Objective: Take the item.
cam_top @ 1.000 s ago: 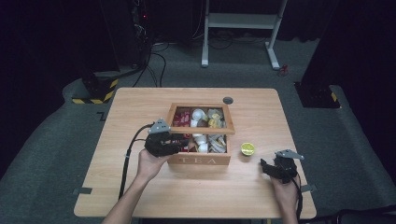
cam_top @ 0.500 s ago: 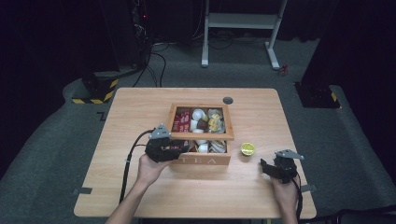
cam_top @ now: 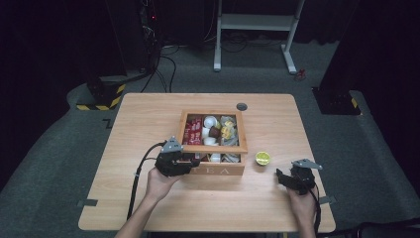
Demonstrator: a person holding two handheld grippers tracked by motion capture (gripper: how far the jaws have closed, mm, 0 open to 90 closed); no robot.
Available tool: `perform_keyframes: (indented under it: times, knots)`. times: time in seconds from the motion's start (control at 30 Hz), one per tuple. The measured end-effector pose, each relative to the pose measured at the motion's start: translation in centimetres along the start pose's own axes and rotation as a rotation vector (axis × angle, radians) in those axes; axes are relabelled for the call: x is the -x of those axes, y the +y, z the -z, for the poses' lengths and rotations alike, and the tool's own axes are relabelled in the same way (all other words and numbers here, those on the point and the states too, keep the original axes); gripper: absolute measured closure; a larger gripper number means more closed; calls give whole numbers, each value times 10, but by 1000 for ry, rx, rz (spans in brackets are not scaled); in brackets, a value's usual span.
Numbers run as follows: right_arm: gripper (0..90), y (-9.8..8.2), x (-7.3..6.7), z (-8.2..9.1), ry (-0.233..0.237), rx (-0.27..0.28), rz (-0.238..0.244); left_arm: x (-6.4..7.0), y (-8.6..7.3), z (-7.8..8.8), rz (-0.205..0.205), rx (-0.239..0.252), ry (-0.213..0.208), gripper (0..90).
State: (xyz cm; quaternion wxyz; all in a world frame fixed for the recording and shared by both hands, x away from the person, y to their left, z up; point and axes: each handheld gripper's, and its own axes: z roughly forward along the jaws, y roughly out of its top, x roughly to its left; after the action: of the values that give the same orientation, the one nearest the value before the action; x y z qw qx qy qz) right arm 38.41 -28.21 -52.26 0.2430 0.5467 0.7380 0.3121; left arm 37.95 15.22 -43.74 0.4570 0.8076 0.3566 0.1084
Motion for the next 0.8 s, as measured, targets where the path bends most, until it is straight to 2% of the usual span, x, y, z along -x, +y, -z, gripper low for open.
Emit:
perform_keyframes:
  times: [0.8]
  knots:
    - [305,0,0,0,0,0,-1,0,-19,-8,25,-25,-18,583]
